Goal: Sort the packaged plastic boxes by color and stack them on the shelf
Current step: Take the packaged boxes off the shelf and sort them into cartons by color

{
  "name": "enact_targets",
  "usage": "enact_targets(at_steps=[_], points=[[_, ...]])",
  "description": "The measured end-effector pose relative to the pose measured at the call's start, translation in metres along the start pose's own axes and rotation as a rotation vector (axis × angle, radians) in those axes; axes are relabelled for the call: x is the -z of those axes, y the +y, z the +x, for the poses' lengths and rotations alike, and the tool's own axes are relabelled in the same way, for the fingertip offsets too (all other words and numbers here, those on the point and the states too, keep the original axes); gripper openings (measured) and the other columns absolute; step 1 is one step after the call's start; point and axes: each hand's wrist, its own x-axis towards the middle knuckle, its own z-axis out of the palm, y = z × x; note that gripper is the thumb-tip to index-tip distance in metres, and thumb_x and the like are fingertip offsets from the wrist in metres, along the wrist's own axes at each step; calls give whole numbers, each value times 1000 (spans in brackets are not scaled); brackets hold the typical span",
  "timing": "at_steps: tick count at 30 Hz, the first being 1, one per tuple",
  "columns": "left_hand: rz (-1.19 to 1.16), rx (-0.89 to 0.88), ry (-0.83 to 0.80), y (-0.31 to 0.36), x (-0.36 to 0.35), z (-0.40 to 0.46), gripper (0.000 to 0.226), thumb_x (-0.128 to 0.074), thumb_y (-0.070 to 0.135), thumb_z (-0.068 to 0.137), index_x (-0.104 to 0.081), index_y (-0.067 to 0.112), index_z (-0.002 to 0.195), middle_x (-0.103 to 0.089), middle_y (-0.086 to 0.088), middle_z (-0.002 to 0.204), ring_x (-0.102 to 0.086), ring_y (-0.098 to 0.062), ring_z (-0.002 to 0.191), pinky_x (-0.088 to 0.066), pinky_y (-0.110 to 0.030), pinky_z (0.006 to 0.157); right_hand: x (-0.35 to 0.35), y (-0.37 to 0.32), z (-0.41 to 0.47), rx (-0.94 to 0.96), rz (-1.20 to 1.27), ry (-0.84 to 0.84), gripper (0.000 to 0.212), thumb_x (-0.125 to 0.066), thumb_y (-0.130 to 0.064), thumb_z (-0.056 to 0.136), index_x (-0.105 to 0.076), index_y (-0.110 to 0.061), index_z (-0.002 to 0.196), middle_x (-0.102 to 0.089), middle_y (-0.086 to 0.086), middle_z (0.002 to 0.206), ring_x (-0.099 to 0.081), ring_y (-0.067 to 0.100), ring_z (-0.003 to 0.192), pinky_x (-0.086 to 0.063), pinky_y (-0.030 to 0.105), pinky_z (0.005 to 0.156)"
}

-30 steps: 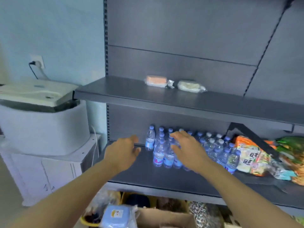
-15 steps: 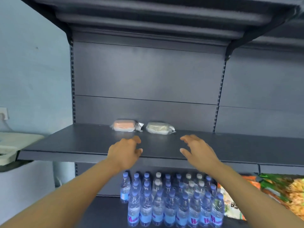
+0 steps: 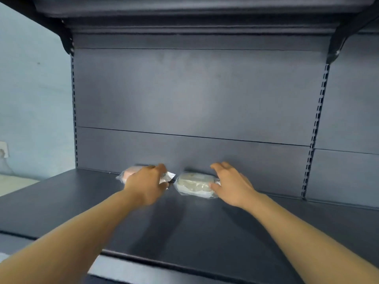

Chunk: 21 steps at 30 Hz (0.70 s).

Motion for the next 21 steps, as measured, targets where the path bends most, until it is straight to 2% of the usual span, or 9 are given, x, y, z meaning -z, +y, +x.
enact_targets(at_steps=[5, 10, 15, 19, 21], points=[[85, 79, -44, -35, -27, 50, 56, -49, 43, 92, -30, 27, 142, -40, 2, 144, -40, -23, 130, -37, -39, 100, -29, 13, 38, -23, -5, -52, 68, -54, -45, 90, -22, -21, 146, -30, 5, 144, -28, 26, 134, -36, 39, 103], [188, 87, -115, -58, -58, 77, 71, -55, 52, 85, -22, 33, 145, -23, 5, 153, -24, -23, 139, -27, -46, 107, -58, 20, 62, -35, -1, -121, 78, -55, -52, 87, -16, -24, 148, -22, 3, 149, -21, 26, 137, -30, 42, 110], [201, 130, -220, -69, -79, 90, 77, -52, 61, 81, -19, 33, 146, -24, 3, 152, -21, -27, 141, -21, -50, 110, -81, 25, 74, -64, 89, -190, 77, -55, -55, 84, -22, -23, 146, -25, 1, 147, -27, 23, 135, -32, 40, 108], [293, 50, -122, -65, -79, 84, 75, -50, 69, 78, -32, 30, 140, -37, 1, 142, -30, -26, 131, -29, -43, 104, -87, 24, 74, -58, 70, -173, 68, -59, -55, 80, -33, -28, 136, -35, 1, 130, -34, 23, 124, -38, 36, 100], [349, -25, -76, -59, -74, 76, 74, -51, 71, 76, -37, 29, 136, -40, 0, 132, -35, -25, 124, -33, -38, 99, -80, 25, 70, -88, 96, -204, 61, -65, -49, 75, -37, -32, 126, -34, 0, 118, -38, 22, 116, -41, 34, 93]])
